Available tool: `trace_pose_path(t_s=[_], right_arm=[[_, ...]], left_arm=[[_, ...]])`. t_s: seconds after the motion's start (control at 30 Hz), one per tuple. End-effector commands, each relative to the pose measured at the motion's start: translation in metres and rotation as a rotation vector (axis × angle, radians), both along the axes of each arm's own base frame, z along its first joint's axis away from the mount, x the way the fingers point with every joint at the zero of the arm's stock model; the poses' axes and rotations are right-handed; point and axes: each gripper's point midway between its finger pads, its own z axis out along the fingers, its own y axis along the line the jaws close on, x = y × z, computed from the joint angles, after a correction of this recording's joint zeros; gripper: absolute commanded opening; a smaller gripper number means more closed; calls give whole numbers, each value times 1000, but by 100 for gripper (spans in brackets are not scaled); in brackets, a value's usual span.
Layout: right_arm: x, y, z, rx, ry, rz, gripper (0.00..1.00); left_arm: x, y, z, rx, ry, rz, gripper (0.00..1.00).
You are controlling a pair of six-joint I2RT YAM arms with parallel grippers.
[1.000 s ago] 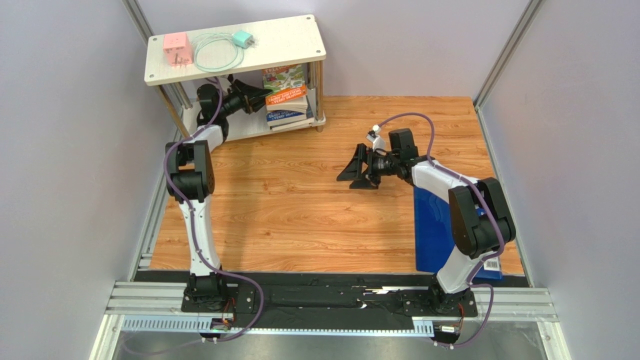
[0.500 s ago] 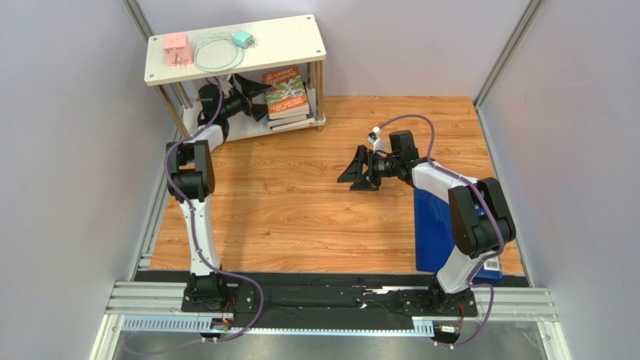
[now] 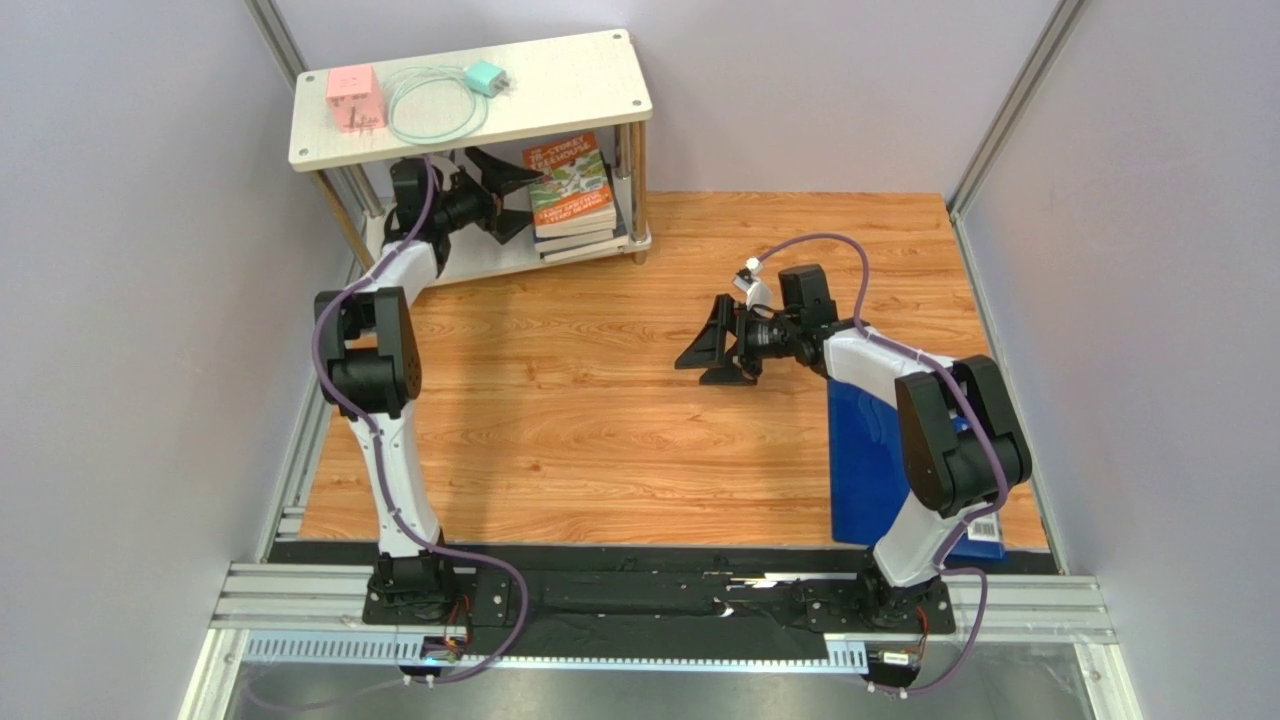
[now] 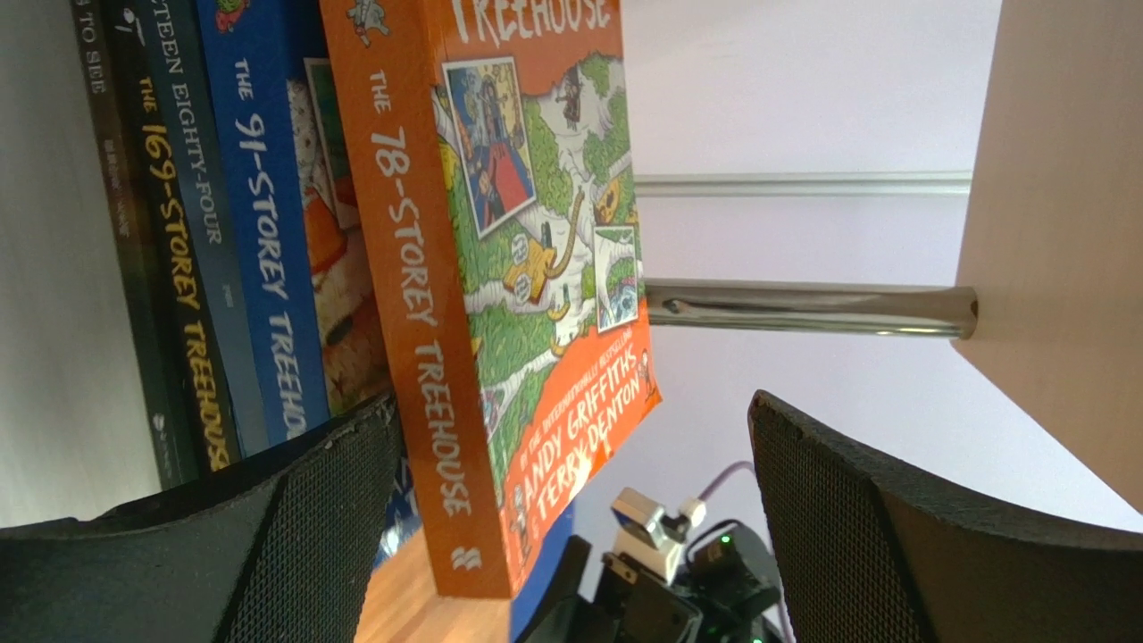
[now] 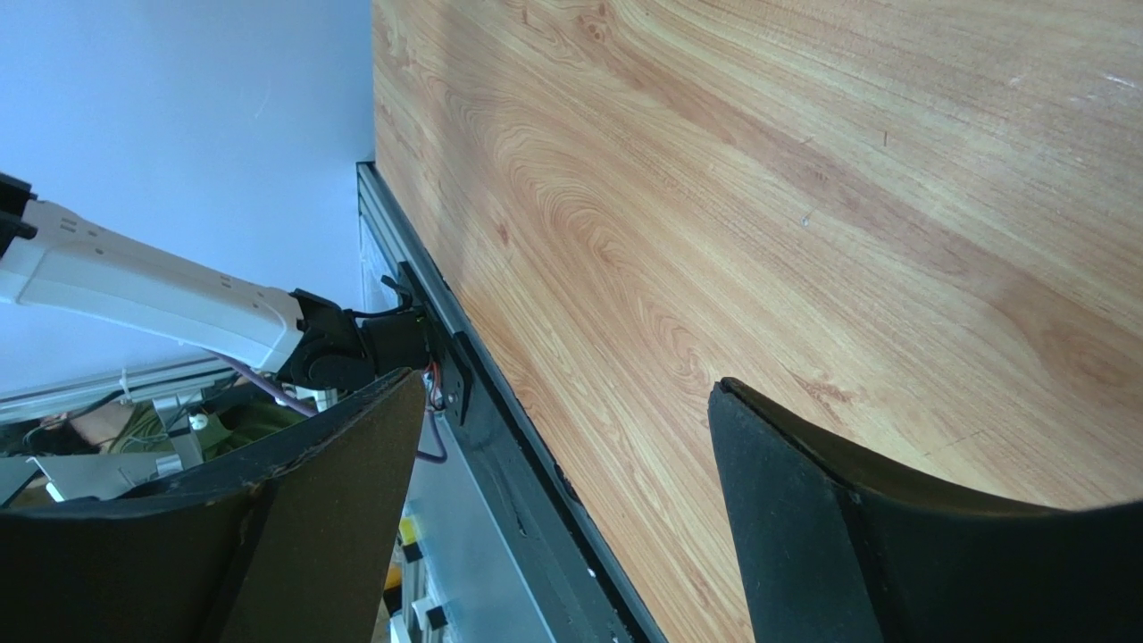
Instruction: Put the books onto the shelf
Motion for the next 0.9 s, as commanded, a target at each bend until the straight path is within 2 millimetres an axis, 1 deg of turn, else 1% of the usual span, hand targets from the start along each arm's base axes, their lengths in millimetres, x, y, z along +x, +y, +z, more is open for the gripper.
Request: trace_pose_path(t_s=[0.0,0.07,0.1,0.17,0.2,0.23,0.27,0.3,0.33,0.37,0.4,0.43,0.47,0.5,0.53,0.57,0.6,0.63,0.67,0.7,0.73,0.77,0.8,0.83,0.87], right_arm=[[1,1,14,39,-52,8,83],[1,2,14,46,-48,6,83],[0,2,14,48,-42,8,83],[-1,2,14,49,-43,8,84],[0,1,15,48,-48,6,83],[-1,1,14,44,-53,5,83],[0,0,15,40,-58,3,83],[0,0,17,37,-67,2,84],[-3,-2,16,26,-67,3,84],[-1,-3,17,12,-76,-3,84],[-2,-4,20,5,-88,-6,84],[-3,-6,20,-16,-91,-4,84],[-1,-9,21,-36,-105,-17,84],[0,-11,24,-51,-119,-22,85],[-3,-14,29,-71,-122,-27,86],[3,-18,33,-109,-161,-50,87],[4,-21,37,-127,-179,-61,88],[1,-25,44,-147,-191,-71,89],[8,-32,48,-190,-230,-105,89],[6,-37,51,-217,-234,-121,92],[7,-41,61,-231,-271,-143,94],[11,-48,66,-271,-308,-177,96],[9,-53,68,-293,-315,-189,100],[10,-58,71,-312,-332,-206,100],[11,-65,80,-340,-367,-246,100]], left_arm=[[-21,9,48,214,-70,35,100],[-25,15,47,269,-45,62,100],[-32,18,38,312,8,56,100],[-36,23,29,366,47,64,100],[-44,25,18,393,91,55,100],[-47,25,14,406,103,50,100],[-56,26,6,421,120,39,100],[-62,24,4,433,118,33,100],[-70,23,15,448,90,37,100],[-81,21,3,469,90,21,100],[-89,13,5,486,71,5,100],[-102,9,25,505,11,5,100],[-116,5,14,540,9,-18,100],[-125,3,16,564,-8,-21,100],[-142,-9,35,586,-69,-39,100],[-158,-13,25,625,-68,-71,100],[-170,-20,25,660,-83,-84,100],[-184,-22,38,693,-123,-74,100],[-201,-20,24,752,-95,-97,100],[-208,-17,18,830,-77,-64,100],[-219,-14,25,872,-99,-45,100],[-233,-9,12,905,-51,-52,100],[-239,-4,9,943,-33,-28,100],[-248,-1,13,952,-45,-20,100],[-259,1,0,963,-11,-37,100]])
